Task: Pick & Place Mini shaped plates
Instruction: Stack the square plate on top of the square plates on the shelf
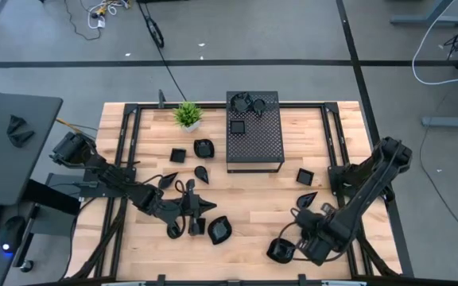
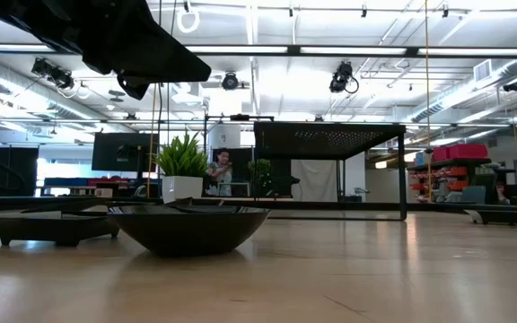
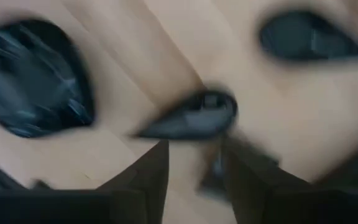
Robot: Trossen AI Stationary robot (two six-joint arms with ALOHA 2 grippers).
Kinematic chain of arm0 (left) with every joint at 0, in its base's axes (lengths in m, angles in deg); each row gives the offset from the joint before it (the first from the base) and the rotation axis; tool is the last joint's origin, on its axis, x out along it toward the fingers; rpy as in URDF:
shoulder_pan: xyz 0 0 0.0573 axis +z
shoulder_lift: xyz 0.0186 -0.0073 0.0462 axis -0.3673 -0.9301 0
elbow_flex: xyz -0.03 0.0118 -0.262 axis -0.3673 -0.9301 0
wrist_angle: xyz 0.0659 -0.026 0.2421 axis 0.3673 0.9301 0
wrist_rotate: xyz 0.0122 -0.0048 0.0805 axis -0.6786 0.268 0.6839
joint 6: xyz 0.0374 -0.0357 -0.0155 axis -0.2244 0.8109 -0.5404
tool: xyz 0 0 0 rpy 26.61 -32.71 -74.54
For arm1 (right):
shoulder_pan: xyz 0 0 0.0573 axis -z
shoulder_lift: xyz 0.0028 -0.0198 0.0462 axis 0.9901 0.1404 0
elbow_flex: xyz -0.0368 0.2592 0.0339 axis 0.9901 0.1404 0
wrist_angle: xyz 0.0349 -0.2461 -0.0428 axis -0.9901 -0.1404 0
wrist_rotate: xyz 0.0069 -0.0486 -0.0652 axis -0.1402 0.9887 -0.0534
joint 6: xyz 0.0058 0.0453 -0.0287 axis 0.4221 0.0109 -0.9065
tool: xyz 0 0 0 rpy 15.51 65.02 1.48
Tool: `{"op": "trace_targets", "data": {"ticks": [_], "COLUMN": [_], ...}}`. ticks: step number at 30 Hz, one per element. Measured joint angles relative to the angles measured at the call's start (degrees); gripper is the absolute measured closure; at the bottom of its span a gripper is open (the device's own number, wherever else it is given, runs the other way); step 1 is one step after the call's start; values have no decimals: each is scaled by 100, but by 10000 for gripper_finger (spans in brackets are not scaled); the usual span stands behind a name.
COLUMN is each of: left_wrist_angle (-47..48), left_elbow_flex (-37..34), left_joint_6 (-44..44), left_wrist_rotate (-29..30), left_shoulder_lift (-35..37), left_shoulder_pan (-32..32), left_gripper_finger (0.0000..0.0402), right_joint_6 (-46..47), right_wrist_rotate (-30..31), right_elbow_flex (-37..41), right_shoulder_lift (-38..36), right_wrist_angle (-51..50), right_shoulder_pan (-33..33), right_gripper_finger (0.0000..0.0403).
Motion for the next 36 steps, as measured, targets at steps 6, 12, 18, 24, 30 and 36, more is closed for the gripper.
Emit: {"op": "trace_targets", "data": {"ticks": [6,12,18,24,30,36], "left_wrist_angle": [0,0,0,0,0,0], "left_elbow_flex": [0,0,0,0,0,0], "left_joint_6": [7,9,9,9,10,11], "left_wrist_rotate": [0,9,22,22,22,22], "left_shoulder_lift": [0,0,0,0,0,0], "left_shoulder_pan": [0,0,0,0,0,0], "left_gripper_finger": [388,388,388,388,388,388], "right_joint_6": [938,1299,1518,1523,1522,1464], "right_wrist_rotate": [-837,-921,-870,-792,-792,-791], "right_elbow_flex": [666,1006,1152,1347,1500,1519], "right_shoulder_lift": [-1,-1,-1,-1,-1,-1], "right_wrist_angle": [369,907,1003,1464,1601,1585], "right_shoulder_pan": [-162,-252,-257,-255,-255,-255], "right_gripper_finger": [234,241,256,277,297,315]}}
